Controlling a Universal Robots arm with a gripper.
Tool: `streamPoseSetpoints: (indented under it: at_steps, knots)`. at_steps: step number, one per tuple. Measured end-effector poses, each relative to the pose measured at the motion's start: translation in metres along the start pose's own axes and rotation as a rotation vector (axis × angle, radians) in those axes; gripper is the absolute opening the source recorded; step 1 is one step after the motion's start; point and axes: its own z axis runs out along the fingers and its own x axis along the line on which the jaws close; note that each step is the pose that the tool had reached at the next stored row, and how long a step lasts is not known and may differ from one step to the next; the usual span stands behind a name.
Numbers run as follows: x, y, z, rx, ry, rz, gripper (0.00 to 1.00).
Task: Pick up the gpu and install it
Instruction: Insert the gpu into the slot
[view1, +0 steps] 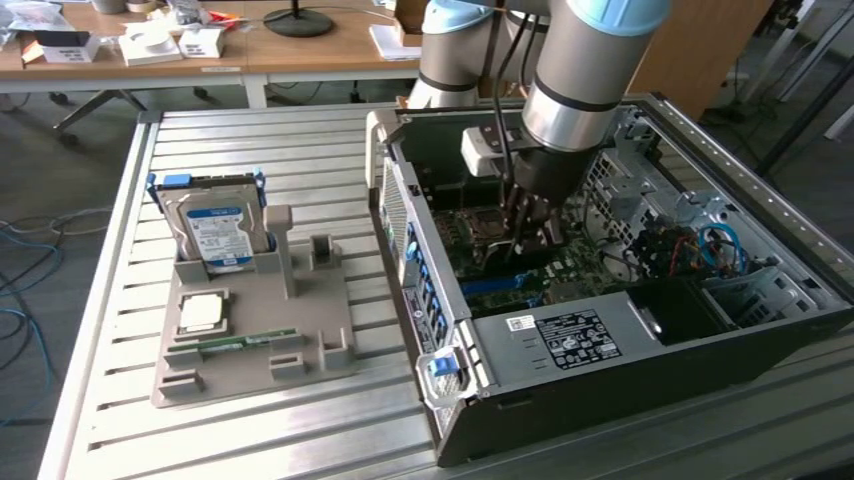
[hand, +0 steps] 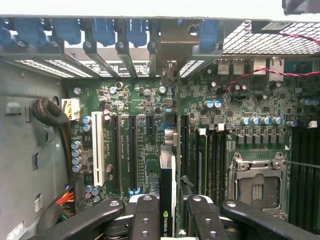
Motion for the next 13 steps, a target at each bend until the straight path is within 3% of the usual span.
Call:
streamPoseSetpoints:
  at_steps: [13]
  knots:
    - [0.0002,0.0001,0.0044,0.0002,-0.0001,0.004,0.26]
